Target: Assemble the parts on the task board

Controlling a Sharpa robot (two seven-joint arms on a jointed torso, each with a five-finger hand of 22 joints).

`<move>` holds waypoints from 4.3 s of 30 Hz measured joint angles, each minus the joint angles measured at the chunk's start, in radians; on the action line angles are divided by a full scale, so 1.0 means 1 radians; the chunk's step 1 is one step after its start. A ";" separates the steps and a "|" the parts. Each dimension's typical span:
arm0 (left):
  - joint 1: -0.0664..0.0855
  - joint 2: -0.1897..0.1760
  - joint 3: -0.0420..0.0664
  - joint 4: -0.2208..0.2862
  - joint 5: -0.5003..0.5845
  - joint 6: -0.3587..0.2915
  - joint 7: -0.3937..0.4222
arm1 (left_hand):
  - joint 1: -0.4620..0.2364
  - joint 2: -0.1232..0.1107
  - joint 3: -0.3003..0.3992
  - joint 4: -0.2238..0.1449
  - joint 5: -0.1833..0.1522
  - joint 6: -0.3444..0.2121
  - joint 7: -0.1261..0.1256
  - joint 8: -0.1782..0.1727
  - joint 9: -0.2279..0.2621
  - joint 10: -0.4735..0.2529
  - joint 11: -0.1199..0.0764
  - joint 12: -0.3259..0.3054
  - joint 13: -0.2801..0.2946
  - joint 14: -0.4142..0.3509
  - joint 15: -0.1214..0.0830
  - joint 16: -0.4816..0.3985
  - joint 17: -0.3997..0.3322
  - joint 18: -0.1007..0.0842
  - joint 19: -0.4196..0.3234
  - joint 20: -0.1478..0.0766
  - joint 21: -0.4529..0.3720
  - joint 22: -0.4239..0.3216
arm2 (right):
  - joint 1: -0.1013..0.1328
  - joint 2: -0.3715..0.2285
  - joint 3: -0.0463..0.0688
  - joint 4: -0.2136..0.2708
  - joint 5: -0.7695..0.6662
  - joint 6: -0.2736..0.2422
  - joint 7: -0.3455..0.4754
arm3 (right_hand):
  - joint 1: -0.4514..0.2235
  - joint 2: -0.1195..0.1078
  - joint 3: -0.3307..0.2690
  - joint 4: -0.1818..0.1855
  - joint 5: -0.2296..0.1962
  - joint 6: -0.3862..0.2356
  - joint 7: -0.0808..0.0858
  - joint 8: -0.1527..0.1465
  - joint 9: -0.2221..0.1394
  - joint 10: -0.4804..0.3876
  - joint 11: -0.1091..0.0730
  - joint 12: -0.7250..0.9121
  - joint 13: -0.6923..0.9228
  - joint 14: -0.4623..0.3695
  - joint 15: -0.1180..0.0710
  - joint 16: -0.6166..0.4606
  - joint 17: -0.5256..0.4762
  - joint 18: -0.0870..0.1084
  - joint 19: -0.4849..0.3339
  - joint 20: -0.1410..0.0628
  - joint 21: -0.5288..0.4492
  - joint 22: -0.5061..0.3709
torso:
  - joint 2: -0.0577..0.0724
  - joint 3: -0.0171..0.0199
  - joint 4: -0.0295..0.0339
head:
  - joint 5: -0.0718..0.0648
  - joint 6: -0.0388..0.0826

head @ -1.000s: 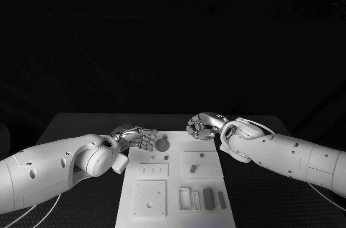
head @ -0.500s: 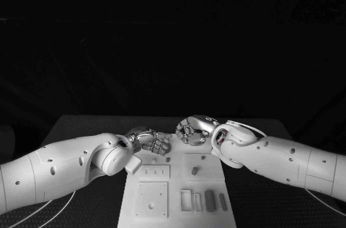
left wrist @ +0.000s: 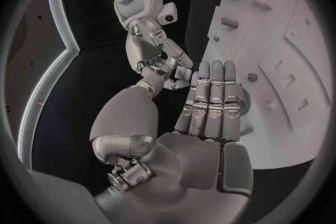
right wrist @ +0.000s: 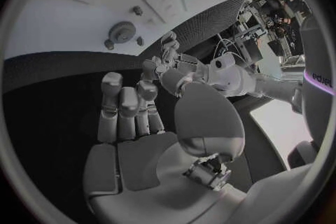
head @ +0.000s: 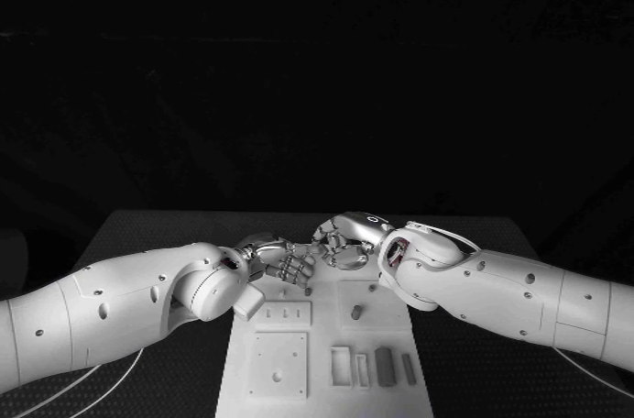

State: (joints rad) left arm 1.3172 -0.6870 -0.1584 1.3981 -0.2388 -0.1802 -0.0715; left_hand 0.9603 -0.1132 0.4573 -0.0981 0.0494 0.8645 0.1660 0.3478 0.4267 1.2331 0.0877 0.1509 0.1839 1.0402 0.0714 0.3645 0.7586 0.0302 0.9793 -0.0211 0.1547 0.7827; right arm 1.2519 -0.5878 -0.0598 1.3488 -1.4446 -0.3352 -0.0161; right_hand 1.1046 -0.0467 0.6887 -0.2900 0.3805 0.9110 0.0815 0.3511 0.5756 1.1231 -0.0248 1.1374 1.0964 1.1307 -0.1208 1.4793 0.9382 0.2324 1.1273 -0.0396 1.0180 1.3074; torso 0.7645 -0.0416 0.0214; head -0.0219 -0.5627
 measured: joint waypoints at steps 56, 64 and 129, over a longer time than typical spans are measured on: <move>0.000 0.001 0.000 -0.009 0.000 0.021 -0.026 | 0.000 0.008 0.000 0.005 0.000 0.016 -0.008 0.000 0.000 0.014 -0.007 0.007 0.028 0.011 -0.007 0.000 0.028 -0.008 0.000 -0.008 0.000 0.014 | -0.003 0.024 -0.001 -0.034 -0.018 0.016 -0.004 | 0.005 -0.005 0.003 0.003 0.000 0.006 -0.006 -0.003 0.008 0.007 0.000 0.000 -0.002 0.003 -0.002 0.000 -0.003 0.000 0.001 0.002 0.004 0.000 | 0.001 -0.0011 -0.0003 | -0.001 -0.012; 0.000 -0.004 0.000 -0.009 0.000 0.022 -0.023 | 0.004 0.012 0.000 0.005 0.000 0.017 -0.009 0.000 -0.001 0.018 -0.011 0.007 0.031 0.014 -0.008 0.000 0.030 -0.008 0.000 -0.008 0.000 0.016 | -0.006 0.032 -0.004 -0.041 -0.021 0.022 -0.005 | 0.005 -0.005 0.003 0.003 -0.001 0.006 -0.006 -0.007 0.009 0.007 -0.001 0.000 -0.003 0.004 -0.001 0.000 -0.003 0.000 0.000 0.003 0.004 0.000 | 0.001 -0.0008 -0.0002 | -0.002 -0.013; 0.000 0.002 0.000 -0.025 -0.003 0.040 -0.043 | 0.000 0.016 -0.005 0.000 0.000 0.018 -0.003 -0.003 -0.005 0.014 -0.007 0.003 0.041 0.016 -0.009 -0.012 0.042 -0.008 0.000 -0.007 0.000 0.020 | -0.017 0.031 -0.005 -0.014 -0.022 0.025 -0.008 | 0.007 -0.007 0.007 0.001 -0.001 0.009 -0.009 -0.006 0.009 0.010 -0.004 0.000 -0.003 0.006 -0.002 0.000 -0.004 0.000 0.005 0.002 0.004 0.000 | 0.001 -0.0005 -0.0011 | 0.002 -0.020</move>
State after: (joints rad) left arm 1.3168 -0.6853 -0.1588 1.3731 -0.2419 -0.1405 -0.1145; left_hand 0.9606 -0.0973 0.4519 -0.0984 0.0494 0.8826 0.1628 0.3448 0.4221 1.2470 0.0808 0.1540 0.2250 1.0560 0.0625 0.3528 0.8003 0.0222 0.9791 -0.0284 0.1546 0.8031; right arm 1.2353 -0.5566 -0.0649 1.3349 -1.4668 -0.3102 -0.0242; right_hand 1.1111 -0.0533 0.6956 -0.2886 0.3796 0.9201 0.0724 0.3454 0.5848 1.1333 -0.0286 1.1374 1.0933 1.1365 -0.1229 1.4793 0.9339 0.2325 1.1319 -0.0373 1.0219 1.3073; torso 0.7652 -0.0421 0.0203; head -0.0201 -0.5823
